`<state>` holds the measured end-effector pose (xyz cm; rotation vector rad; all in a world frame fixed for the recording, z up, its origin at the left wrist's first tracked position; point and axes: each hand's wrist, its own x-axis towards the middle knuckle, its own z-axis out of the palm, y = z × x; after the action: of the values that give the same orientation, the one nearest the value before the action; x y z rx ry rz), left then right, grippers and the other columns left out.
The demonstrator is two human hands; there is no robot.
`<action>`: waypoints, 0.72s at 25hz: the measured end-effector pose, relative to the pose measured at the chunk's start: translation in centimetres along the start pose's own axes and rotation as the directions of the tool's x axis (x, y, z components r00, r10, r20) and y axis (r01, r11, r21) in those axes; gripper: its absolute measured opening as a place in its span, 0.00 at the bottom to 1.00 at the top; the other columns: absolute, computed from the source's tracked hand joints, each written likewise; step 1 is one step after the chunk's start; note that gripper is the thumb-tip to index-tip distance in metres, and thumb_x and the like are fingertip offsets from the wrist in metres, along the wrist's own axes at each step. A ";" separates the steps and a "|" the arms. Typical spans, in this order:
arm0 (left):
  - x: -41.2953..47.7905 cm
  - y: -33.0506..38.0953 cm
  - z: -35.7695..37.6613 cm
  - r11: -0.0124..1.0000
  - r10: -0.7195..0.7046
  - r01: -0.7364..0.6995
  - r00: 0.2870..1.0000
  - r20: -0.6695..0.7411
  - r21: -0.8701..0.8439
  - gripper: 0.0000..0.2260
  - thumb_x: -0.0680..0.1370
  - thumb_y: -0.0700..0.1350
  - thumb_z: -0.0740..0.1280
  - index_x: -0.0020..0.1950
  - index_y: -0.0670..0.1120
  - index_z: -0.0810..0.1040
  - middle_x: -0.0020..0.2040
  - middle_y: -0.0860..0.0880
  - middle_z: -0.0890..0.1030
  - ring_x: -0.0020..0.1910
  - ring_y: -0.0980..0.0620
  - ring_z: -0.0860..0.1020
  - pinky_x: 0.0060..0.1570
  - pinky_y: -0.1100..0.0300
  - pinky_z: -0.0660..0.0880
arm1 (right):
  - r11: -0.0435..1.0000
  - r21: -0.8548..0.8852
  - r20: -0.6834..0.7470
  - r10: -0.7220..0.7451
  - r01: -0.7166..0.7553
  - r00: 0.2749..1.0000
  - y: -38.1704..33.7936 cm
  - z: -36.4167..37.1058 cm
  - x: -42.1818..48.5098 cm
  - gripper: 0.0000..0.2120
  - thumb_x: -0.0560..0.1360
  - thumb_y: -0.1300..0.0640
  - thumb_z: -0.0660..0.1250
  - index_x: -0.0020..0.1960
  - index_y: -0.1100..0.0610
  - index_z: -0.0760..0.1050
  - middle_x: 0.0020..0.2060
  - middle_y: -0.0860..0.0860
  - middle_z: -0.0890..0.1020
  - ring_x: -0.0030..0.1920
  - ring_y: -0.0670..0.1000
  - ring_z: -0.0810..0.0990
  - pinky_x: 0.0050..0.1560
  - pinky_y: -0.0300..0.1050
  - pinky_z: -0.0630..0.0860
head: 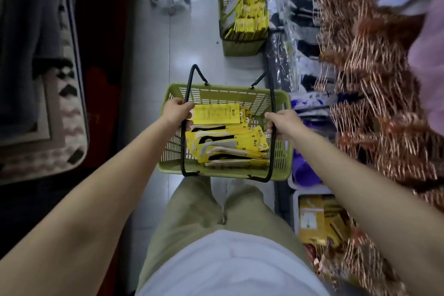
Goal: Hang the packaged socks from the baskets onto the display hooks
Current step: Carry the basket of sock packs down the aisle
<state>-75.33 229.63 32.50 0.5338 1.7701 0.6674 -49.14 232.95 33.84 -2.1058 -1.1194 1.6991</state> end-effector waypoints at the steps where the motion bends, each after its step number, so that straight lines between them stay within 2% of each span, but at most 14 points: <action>1: 2.0 2.1 -0.5 1.000 0.001 -0.001 1.000 -0.003 -0.005 0.05 0.79 0.43 0.62 0.48 0.42 0.68 0.32 0.47 0.69 0.25 0.49 0.70 0.17 0.69 0.66 | 1.000 0.004 -0.006 -0.002 0.002 1.000 -2.4 0.0 1.8 0.06 0.78 0.56 0.62 0.43 0.57 0.73 0.32 0.50 0.75 0.30 0.47 0.74 0.33 0.41 0.74; 4: 9.0 8.1 -1.9 1.000 0.001 -0.002 1.000 0.020 0.012 0.05 0.79 0.43 0.62 0.50 0.42 0.68 0.33 0.47 0.70 0.25 0.49 0.71 0.18 0.68 0.67 | 1.000 0.029 -0.031 0.003 -0.002 1.000 -8.9 0.5 7.8 0.05 0.78 0.56 0.62 0.47 0.57 0.74 0.33 0.50 0.75 0.30 0.47 0.74 0.30 0.40 0.72; 11: 25.3 22.9 -6.3 0.992 0.015 -0.032 0.991 0.134 0.124 0.06 0.79 0.44 0.62 0.51 0.42 0.69 0.32 0.47 0.71 0.20 0.53 0.72 0.23 0.61 0.72 | 0.979 0.197 -0.138 0.088 -0.059 0.986 -22.6 3.2 20.0 0.06 0.77 0.56 0.64 0.42 0.57 0.73 0.33 0.51 0.76 0.31 0.49 0.74 0.43 0.47 0.74; 16: 36.8 34.0 -6.7 0.975 0.046 -0.085 0.980 0.193 0.204 0.05 0.78 0.42 0.61 0.51 0.42 0.69 0.32 0.47 0.69 0.23 0.50 0.69 0.22 0.63 0.70 | 0.961 0.270 -0.205 0.117 -0.058 0.972 -32.0 3.6 28.3 0.07 0.76 0.56 0.64 0.40 0.55 0.74 0.31 0.49 0.76 0.28 0.47 0.75 0.31 0.39 0.73; 18: 41.6 37.7 -6.4 0.972 0.043 -0.091 0.976 0.214 0.219 0.05 0.78 0.42 0.61 0.50 0.41 0.69 0.31 0.46 0.69 0.23 0.49 0.69 0.23 0.62 0.69 | 0.951 0.304 -0.206 0.132 -0.065 0.970 -35.6 3.7 32.3 0.08 0.77 0.57 0.64 0.39 0.56 0.73 0.30 0.49 0.75 0.27 0.47 0.74 0.31 0.38 0.72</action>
<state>-92.23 283.43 30.07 0.7948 1.6445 0.4391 -65.94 277.93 29.65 -2.1235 -0.6594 1.5105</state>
